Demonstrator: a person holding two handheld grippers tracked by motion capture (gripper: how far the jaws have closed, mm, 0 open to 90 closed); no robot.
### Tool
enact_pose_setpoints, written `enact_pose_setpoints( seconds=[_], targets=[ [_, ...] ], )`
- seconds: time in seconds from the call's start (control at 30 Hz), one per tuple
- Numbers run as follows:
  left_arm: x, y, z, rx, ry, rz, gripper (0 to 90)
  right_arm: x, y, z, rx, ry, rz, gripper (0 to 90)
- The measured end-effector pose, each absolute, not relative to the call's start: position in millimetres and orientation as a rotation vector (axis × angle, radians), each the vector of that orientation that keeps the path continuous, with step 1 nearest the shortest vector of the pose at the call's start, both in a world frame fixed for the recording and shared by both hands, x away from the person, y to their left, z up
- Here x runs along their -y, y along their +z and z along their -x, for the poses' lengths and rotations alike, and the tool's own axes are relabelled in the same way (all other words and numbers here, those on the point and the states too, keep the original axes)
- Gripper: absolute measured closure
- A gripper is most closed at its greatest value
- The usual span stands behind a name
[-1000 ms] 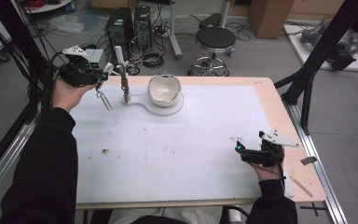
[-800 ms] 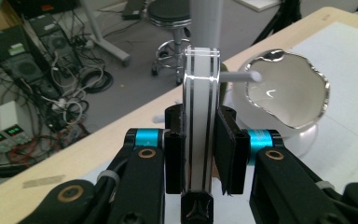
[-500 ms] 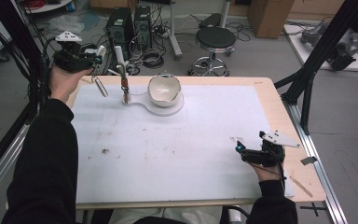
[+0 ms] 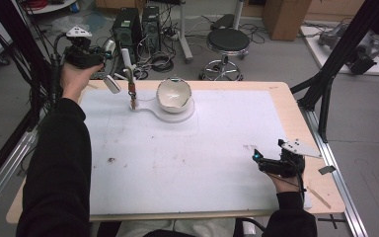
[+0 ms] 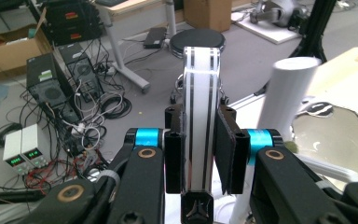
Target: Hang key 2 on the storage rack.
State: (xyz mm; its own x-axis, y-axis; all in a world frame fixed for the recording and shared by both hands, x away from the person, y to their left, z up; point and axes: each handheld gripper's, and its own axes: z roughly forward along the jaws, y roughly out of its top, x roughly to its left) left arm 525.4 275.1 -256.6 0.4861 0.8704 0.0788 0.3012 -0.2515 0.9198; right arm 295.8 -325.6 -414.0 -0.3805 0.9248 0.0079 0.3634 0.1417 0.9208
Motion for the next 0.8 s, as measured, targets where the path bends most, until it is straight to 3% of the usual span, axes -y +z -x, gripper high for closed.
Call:
enact_pose_setpoints(
  seconds=[0.23,0.57,0.8],
  targets=[
    [-266.6,-266.3,-533.6,-1.002,0.839,-1.792,74.8,327.6,-414.5,-291.0,-1.823,1.210,-1.245,1.1],
    [-251.9,-273.5,-539.5,-0.955,0.764,-1.756,74.8,334.0,-414.8,-283.3,-1.801,1.207,-1.277,1.1],
    [-253.7,-273.1,-541.3,-0.961,0.806,-1.731,74.7,335.1,-415.9,-283.1,-1.806,1.199,-1.275,1.1]
  ],
)
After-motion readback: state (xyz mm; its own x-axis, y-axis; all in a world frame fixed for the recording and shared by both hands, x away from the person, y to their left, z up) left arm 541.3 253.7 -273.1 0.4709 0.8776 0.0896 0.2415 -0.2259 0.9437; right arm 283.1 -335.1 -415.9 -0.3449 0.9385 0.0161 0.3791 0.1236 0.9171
